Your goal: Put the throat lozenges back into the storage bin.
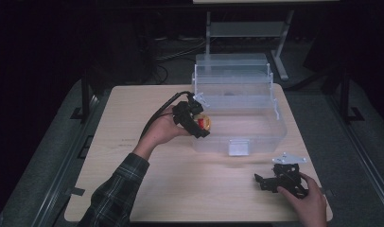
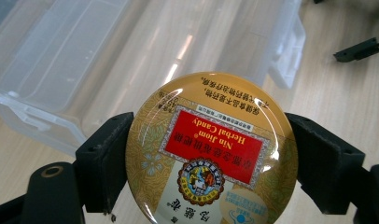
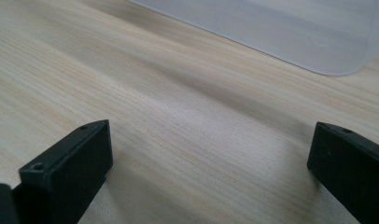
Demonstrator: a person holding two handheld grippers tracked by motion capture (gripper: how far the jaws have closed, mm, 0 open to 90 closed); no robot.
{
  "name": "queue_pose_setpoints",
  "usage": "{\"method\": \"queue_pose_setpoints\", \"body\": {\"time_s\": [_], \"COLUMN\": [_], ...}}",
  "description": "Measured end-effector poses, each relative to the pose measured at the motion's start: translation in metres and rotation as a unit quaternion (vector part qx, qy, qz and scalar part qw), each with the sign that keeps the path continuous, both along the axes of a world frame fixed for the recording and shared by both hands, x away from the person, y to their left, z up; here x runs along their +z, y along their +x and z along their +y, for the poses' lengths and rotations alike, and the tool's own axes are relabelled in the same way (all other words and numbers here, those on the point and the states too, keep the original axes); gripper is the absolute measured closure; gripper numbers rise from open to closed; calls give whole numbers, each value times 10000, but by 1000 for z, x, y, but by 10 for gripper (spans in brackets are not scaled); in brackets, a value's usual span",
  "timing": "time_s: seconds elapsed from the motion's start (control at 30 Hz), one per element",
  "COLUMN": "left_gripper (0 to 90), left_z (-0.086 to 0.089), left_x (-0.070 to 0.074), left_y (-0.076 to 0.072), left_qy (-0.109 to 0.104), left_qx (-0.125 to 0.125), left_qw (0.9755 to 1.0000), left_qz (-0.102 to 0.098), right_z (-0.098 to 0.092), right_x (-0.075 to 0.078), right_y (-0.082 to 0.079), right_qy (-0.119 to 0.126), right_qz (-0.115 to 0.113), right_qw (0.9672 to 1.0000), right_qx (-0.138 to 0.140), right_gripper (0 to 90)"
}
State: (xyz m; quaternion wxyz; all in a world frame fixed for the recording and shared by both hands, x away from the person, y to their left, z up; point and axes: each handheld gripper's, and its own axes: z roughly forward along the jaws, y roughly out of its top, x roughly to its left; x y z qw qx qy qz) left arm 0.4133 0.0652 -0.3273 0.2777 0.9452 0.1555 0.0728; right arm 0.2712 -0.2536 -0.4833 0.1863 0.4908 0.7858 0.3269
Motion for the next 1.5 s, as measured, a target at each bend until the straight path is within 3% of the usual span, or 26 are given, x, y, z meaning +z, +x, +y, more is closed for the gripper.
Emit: {"method": "queue_pose_setpoints", "body": {"time_s": [0.73, 1.5], "left_gripper": [195, 189], "left_z": [-13, -11], "left_x": [-20, -19], "left_y": [20, 23], "left_qy": [-41, -102], "left_qx": [156, 187], "left_qw": [9998, 9998], "left_qz": [109, 9], "right_z": [0, 0], "right_x": [0, 0], "right_y": [0, 0], "right_qy": [-5, -6], "right_qz": [1, 0], "right_qw": [10000, 10000], "right_qx": [-1, 1], "right_gripper": [0, 0]}}
